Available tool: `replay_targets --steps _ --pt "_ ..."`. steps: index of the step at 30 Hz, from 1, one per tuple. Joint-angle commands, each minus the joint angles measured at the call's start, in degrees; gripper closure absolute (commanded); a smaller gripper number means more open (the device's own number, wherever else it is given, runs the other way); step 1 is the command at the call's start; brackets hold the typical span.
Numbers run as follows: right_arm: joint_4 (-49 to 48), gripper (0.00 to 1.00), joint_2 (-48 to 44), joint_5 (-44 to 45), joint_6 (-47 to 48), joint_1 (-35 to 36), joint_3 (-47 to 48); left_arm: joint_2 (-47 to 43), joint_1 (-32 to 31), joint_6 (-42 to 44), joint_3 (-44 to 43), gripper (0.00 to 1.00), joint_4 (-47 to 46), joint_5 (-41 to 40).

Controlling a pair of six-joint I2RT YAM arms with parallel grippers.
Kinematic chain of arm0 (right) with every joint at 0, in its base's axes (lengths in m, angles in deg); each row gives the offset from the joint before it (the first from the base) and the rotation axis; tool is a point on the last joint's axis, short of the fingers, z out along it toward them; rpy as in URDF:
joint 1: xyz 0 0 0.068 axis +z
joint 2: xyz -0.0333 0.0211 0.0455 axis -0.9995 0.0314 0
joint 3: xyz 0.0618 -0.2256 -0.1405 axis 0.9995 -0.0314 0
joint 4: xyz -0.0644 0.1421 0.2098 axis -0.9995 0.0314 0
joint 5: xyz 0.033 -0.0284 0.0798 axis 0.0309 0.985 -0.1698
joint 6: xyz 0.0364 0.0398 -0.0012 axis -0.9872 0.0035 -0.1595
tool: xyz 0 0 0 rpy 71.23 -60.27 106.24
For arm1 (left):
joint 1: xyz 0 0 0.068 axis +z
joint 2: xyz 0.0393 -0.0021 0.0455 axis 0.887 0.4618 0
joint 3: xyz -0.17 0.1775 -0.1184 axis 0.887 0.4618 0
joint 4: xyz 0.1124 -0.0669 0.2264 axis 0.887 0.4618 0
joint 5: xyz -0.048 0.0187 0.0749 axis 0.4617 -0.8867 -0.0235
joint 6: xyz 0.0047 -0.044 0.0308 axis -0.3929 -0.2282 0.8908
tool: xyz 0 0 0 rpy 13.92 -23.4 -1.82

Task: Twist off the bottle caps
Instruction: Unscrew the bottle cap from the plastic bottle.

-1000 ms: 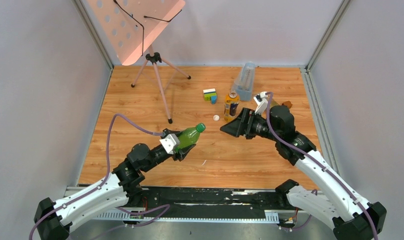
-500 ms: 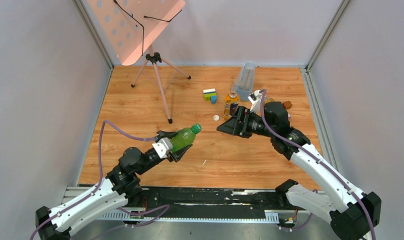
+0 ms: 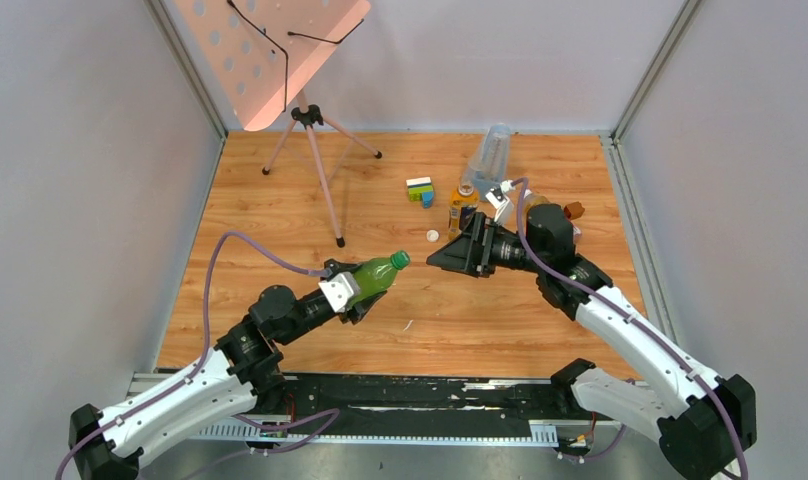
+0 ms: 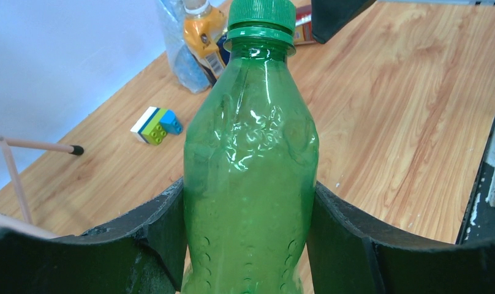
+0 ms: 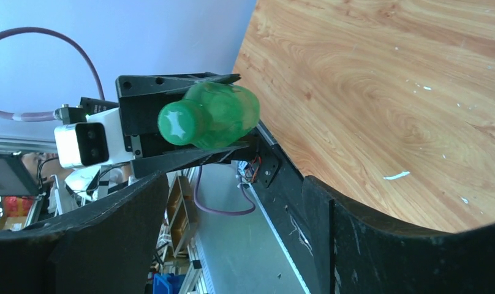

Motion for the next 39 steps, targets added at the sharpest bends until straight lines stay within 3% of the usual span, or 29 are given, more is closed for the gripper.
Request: replay_targets --steps 1,13,21,25,32,39 --pt "-6.6 0.19 2.6 -4.8 -0.4 -0.2 1.8 4.7 -0.2 2.9 -4.3 1.00 0.5 0.5" --pt "-5.7 0.29 10.1 -6.8 3.2 0.9 5.9 10.7 -1.4 4.6 -6.8 1.00 0.6 0.4" --pt "-5.5 0.41 12.6 -7.3 5.1 2.7 7.2 11.6 -1.8 4.1 -7.0 1.00 0.7 1.1" --pt "-4.4 0.54 12.9 -6.3 6.8 3.6 7.5 12.6 -2.0 3.7 -7.1 1.00 0.4 1.2" --pt "-1.8 0.97 11.9 -6.4 15.8 5.1 6.6 12.7 -2.0 2.1 -6.8 1.00 0.2 2.4" --pt "-6.3 1.00 9.3 -8.1 28.4 5.8 2.6 12.5 -1.4 -2.5 -8.9 1.00 5.3 6.9"
